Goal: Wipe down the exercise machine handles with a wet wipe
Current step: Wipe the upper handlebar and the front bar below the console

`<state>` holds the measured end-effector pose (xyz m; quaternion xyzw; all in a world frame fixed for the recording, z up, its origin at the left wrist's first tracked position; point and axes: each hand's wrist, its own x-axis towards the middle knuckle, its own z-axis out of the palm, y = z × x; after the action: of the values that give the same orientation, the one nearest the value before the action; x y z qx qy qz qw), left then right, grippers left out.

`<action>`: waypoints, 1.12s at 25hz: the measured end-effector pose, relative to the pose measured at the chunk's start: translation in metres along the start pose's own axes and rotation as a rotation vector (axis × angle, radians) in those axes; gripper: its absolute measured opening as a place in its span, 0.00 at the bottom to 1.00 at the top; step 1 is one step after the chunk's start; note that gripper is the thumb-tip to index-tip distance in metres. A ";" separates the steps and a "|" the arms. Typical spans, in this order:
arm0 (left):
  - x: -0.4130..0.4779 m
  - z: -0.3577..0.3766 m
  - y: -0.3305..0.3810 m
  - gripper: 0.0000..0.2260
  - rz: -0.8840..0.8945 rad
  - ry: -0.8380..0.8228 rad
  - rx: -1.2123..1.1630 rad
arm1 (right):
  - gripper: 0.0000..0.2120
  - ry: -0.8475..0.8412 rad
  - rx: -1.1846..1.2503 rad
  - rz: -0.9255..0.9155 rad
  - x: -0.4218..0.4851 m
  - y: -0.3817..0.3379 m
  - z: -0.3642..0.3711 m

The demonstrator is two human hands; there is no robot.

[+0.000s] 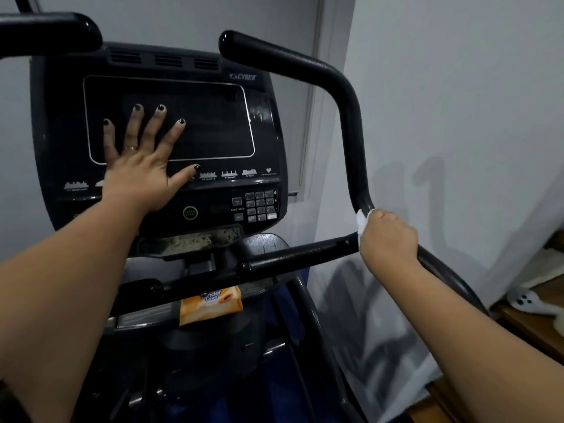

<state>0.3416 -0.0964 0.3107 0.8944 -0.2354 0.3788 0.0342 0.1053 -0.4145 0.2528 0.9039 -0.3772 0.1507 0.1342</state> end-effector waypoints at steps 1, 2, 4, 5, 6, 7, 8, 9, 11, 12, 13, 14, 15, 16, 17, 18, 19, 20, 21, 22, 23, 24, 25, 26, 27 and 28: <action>0.000 0.000 0.000 0.35 0.003 -0.003 0.001 | 0.23 0.006 -0.081 -0.033 -0.008 0.001 0.002; 0.000 0.000 0.000 0.35 0.004 -0.003 0.001 | 0.27 0.011 -0.143 -0.056 -0.014 0.003 0.004; 0.000 0.000 0.000 0.35 0.004 -0.005 0.000 | 0.31 0.010 -0.151 -0.092 -0.022 0.003 0.003; 0.000 0.000 0.000 0.35 0.004 -0.005 -0.002 | 0.32 0.003 -0.099 -0.128 -0.025 -0.001 0.002; 0.000 -0.001 0.000 0.35 0.005 -0.009 -0.005 | 0.32 -0.009 -0.028 -0.192 -0.029 -0.009 0.006; 0.001 -0.001 0.000 0.35 0.007 -0.013 -0.007 | 0.31 -0.026 0.057 -0.268 -0.035 -0.019 0.012; 0.000 -0.001 0.000 0.35 0.009 -0.016 -0.007 | 0.31 -0.055 0.172 -0.325 -0.040 -0.031 0.020; 0.000 -0.001 -0.001 0.35 0.010 -0.017 -0.006 | 0.31 -0.080 0.300 -0.342 -0.045 -0.042 0.028; -0.001 0.000 -0.001 0.35 0.015 -0.014 -0.006 | 0.31 -0.038 0.530 -0.333 -0.051 -0.063 0.038; -0.001 0.000 -0.001 0.35 0.020 -0.010 -0.008 | 0.27 0.009 0.599 -0.334 -0.052 -0.071 0.038; 0.000 -0.001 0.000 0.35 0.024 -0.008 -0.007 | 0.22 0.045 0.642 -0.351 -0.055 -0.080 0.032; 0.000 -0.001 0.000 0.35 0.024 -0.012 -0.004 | 0.17 0.085 0.691 -0.397 -0.059 -0.090 0.024; 0.000 -0.002 0.001 0.35 0.023 -0.019 -0.003 | 0.14 0.123 0.747 -0.457 -0.064 -0.101 0.014; 0.001 -0.002 0.001 0.35 0.023 -0.023 -0.005 | 0.14 0.149 0.801 -0.512 -0.072 -0.114 0.003; 0.000 -0.003 0.000 0.35 0.023 -0.022 -0.007 | 0.15 0.148 0.832 -0.555 -0.081 -0.126 -0.007; 0.000 -0.003 0.000 0.35 0.024 -0.020 -0.008 | 0.15 0.138 0.833 -0.590 -0.089 -0.138 -0.013; 0.000 -0.003 0.000 0.35 0.025 -0.019 -0.008 | 0.16 0.135 0.813 -0.620 -0.095 -0.148 -0.015; 0.000 -0.003 0.000 0.35 0.026 -0.019 -0.010 | 0.17 0.147 0.787 -0.658 -0.098 -0.154 -0.014; 0.000 -0.003 0.000 0.34 0.027 -0.021 -0.011 | 0.17 0.162 0.749 -0.711 -0.098 -0.156 -0.012; 0.000 -0.003 0.000 0.34 0.026 -0.026 -0.009 | 0.19 0.173 0.706 -0.785 -0.094 -0.153 -0.008; 0.000 -0.003 0.000 0.34 0.026 -0.031 -0.008 | 0.19 0.179 0.670 -0.860 -0.087 -0.148 -0.002; 0.000 -0.003 0.000 0.34 0.028 -0.035 -0.009 | 0.20 0.173 0.655 -0.913 -0.079 -0.140 0.005; 0.000 -0.004 -0.001 0.34 0.028 -0.037 -0.012 | 0.21 0.156 0.665 -0.924 -0.072 -0.131 0.011; 0.000 -0.004 -0.001 0.34 0.028 -0.036 -0.012 | 0.23 0.142 0.684 -0.891 -0.065 -0.119 0.017; -0.001 -0.004 -0.002 0.34 0.027 -0.036 -0.010 | 0.25 0.132 0.687 -0.833 -0.058 -0.106 0.024; -0.001 -0.003 -0.002 0.34 0.028 -0.035 -0.006 | 0.26 0.119 0.662 -0.780 -0.051 -0.092 0.032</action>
<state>0.3397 -0.0933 0.3128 0.8974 -0.2495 0.3630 0.0275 0.1426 -0.3308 0.1929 0.9612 0.0644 0.2520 -0.0915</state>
